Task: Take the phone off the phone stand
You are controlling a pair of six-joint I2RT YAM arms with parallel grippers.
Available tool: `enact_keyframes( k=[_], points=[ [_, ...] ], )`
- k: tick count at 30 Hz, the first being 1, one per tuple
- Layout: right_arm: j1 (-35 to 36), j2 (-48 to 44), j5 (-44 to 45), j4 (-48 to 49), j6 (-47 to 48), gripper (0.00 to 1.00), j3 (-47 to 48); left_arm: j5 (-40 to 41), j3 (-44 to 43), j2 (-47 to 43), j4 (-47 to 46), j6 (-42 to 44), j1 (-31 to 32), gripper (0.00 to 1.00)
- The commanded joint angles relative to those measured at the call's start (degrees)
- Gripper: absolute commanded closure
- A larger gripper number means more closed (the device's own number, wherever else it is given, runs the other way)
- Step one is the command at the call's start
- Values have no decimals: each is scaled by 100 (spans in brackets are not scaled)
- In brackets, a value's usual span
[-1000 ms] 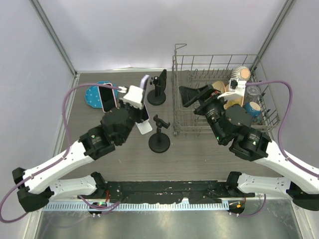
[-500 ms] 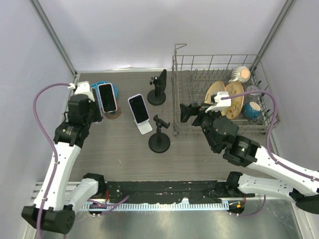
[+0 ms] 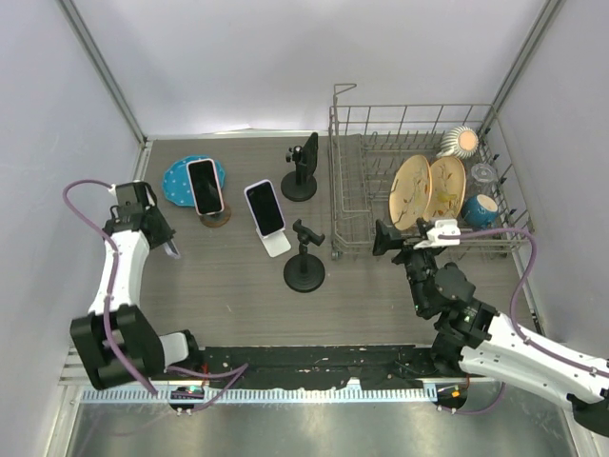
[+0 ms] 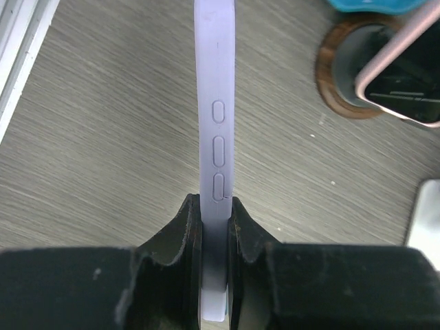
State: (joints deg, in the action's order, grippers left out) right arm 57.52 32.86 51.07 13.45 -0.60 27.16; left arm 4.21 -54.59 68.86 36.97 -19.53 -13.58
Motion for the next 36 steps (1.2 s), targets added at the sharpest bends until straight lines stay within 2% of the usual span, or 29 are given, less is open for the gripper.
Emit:
enact_keyframes(
  k=[1,3,7,14,18,25,27,32,36],
  points=[
    [-12,-350,281,1308,412,0,-421,-17,-437,845,-524,202,-162,100],
    [-12,-491,263,1361,333,0,-535,-34,-640,1224,-454,387,-258,100],
    [-12,-702,228,1265,175,0,-597,-577,-1298,2243,-50,731,-461,100],
    [-12,-948,219,1221,130,0,-668,-887,-1616,2798,249,1056,-1022,100],
    [-12,-878,211,1169,130,1,-633,-991,-1608,2975,320,1083,-1111,78],
    [-12,-817,184,1098,139,1,-589,-1168,-1274,2905,144,1065,-1129,59],
    [-12,-816,184,1063,139,1,-571,-984,-1178,2853,135,1057,-1129,49],
    [-21,-816,132,1002,139,1,-545,201,-940,2694,47,925,-1138,32],
    [-12,-790,70,949,122,2,-510,704,-712,2519,-85,854,-1146,30]
  ],
)
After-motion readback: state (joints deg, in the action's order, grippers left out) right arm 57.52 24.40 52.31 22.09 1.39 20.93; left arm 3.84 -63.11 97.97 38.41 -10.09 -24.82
